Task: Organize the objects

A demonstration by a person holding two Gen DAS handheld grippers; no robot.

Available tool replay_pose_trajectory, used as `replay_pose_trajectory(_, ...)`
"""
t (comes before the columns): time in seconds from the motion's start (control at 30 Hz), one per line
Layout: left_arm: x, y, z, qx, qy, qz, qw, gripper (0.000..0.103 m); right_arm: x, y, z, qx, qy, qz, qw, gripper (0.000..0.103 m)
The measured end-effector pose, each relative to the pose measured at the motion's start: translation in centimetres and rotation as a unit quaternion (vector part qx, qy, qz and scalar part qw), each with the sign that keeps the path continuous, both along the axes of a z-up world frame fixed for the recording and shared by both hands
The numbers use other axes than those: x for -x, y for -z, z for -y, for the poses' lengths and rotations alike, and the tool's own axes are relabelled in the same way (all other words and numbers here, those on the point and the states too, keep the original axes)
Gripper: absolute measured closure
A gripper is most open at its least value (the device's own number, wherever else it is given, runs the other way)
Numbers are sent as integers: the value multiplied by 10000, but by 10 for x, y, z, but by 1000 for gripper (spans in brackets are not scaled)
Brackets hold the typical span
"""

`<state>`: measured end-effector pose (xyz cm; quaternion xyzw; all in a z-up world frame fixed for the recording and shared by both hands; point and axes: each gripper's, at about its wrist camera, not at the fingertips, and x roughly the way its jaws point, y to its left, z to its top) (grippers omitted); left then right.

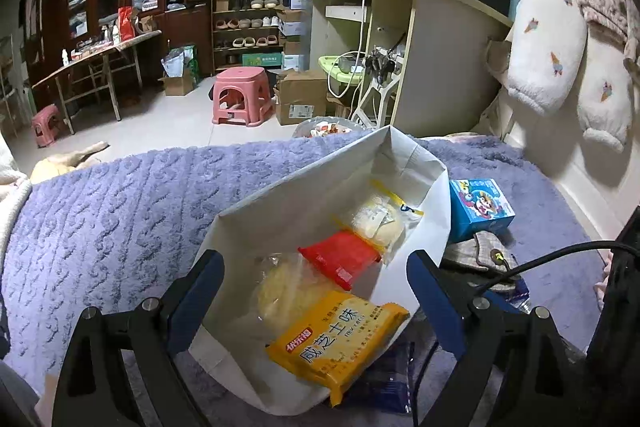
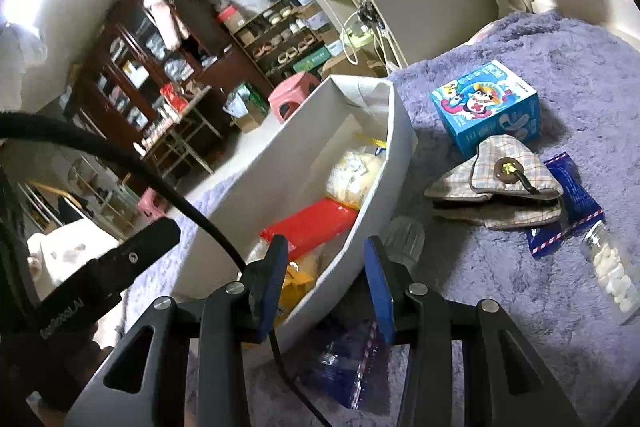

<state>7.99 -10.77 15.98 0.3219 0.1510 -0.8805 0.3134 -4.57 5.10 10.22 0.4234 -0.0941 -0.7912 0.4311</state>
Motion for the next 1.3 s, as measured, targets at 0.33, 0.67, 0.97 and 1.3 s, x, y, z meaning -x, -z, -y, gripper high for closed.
replay_pose_trajectory(0.33,5,3,-3,5,92,173,9998,11,-11,2,15,-424,-240,-222,9986,62)
replay_pose_trajectory(0.67,13,11,-8,-124,365,430,9983,11,-5,4,10,-423,-172,-87,9989,62)
replay_pose_trajectory(0.97,14,11,-9,-91,375,491,9980,11,-5,5,12,-497,-165,-76,9986,62)
replay_pose_trajectory(1.3,14,12,-11,-46,395,515,9979,11,-4,7,13,-525,-183,-48,9984,62)
